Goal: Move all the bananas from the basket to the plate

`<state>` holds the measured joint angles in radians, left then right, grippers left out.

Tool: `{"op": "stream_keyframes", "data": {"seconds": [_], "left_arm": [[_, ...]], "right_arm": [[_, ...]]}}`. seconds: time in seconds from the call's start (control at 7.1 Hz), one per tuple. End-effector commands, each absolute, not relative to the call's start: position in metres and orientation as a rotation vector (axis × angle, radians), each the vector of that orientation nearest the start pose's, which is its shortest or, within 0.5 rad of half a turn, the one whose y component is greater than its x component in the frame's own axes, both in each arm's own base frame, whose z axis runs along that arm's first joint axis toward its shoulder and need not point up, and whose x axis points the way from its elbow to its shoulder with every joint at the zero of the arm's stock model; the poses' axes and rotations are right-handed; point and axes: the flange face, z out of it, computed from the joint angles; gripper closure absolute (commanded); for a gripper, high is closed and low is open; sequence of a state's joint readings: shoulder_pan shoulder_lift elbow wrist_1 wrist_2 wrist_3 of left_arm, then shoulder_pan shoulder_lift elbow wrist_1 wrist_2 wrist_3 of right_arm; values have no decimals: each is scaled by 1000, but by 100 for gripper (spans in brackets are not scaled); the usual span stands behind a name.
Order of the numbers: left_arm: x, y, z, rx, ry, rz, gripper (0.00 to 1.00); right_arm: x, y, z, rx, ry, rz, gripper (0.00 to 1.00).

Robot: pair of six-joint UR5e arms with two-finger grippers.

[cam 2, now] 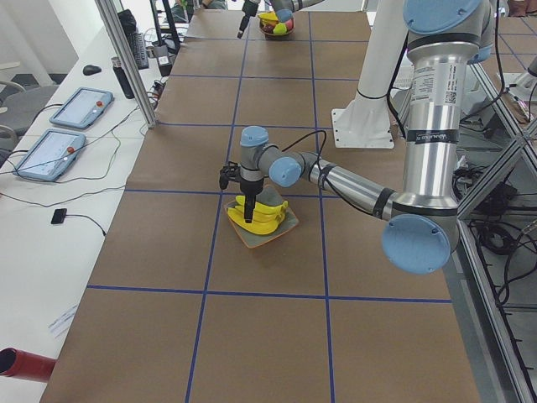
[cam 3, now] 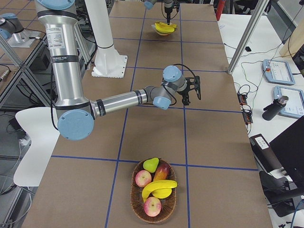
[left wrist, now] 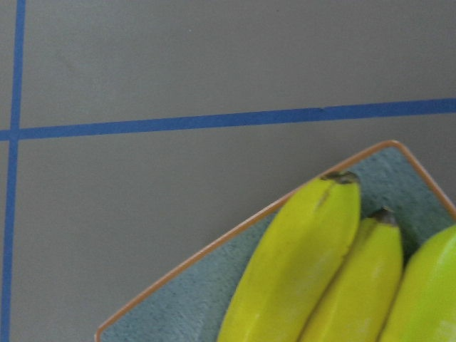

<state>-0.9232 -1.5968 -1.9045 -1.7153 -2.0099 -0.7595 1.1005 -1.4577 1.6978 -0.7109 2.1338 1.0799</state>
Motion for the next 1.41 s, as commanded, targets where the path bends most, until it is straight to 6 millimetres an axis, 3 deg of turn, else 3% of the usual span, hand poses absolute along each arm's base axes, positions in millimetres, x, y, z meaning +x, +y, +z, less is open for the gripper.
{"op": "stream_keyframes", "data": {"seconds": [0.0,0.14,0.42,0.7,0.99,1.13,1.27], "left_arm": [[248,-474,423,102,772,-31,0],[260,-486,385,117,826,-65,0],[275,-493,338,100,918,-90,0],[281,-501,331,104,926,-95,0],[282,-502,329,109,931,-94,0],[283,-503,328,110,932,-94,0],[283,-503,328,110,932,-94,0]], "right_arm": [[-139,-533,447,375,-1106,259,0],[-118,-535,452,371,-1098,268,0],[-85,-521,514,377,-994,209,0],[-23,-513,577,376,-887,136,0],[38,-460,664,354,-783,98,0],[49,-432,701,318,-750,77,0],[54,-420,722,298,-735,59,0]]}}
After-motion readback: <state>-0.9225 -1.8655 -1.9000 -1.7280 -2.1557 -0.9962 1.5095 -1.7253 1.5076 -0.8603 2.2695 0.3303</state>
